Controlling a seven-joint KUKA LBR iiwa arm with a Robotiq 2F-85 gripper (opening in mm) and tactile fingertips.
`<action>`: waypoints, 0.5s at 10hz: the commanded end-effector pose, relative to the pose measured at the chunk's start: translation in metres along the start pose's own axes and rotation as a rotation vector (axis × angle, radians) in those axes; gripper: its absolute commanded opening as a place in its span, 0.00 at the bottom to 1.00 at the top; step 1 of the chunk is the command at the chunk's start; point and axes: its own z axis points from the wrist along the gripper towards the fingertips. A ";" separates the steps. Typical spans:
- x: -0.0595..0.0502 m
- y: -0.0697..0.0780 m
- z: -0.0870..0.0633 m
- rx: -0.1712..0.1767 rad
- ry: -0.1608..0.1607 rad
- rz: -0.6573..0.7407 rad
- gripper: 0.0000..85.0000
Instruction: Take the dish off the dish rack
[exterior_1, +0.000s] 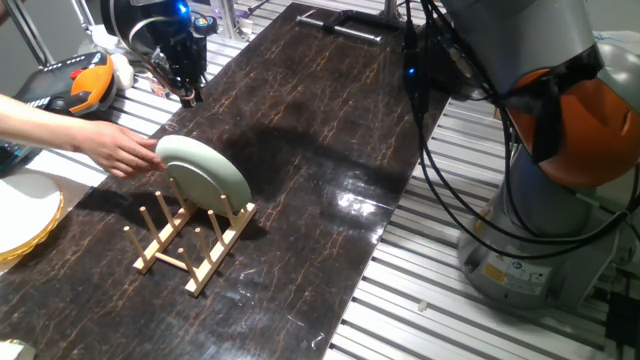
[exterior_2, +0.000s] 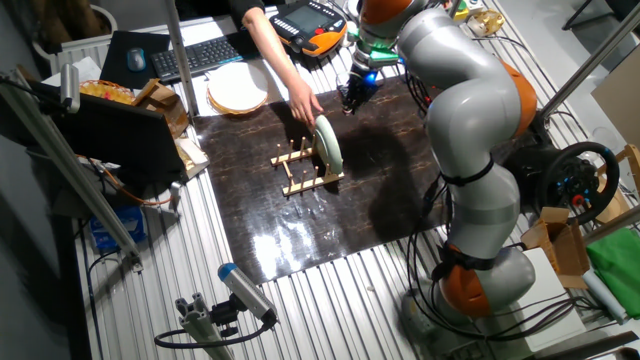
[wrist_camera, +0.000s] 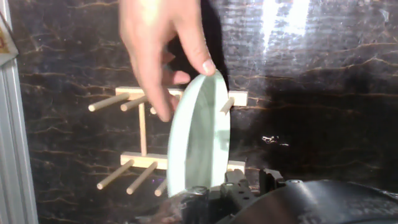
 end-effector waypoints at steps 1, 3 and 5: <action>0.001 -0.001 -0.001 -0.001 0.009 -0.004 0.25; 0.002 -0.001 -0.001 0.005 0.019 -0.012 0.24; 0.002 -0.002 -0.001 0.001 0.031 -0.014 0.22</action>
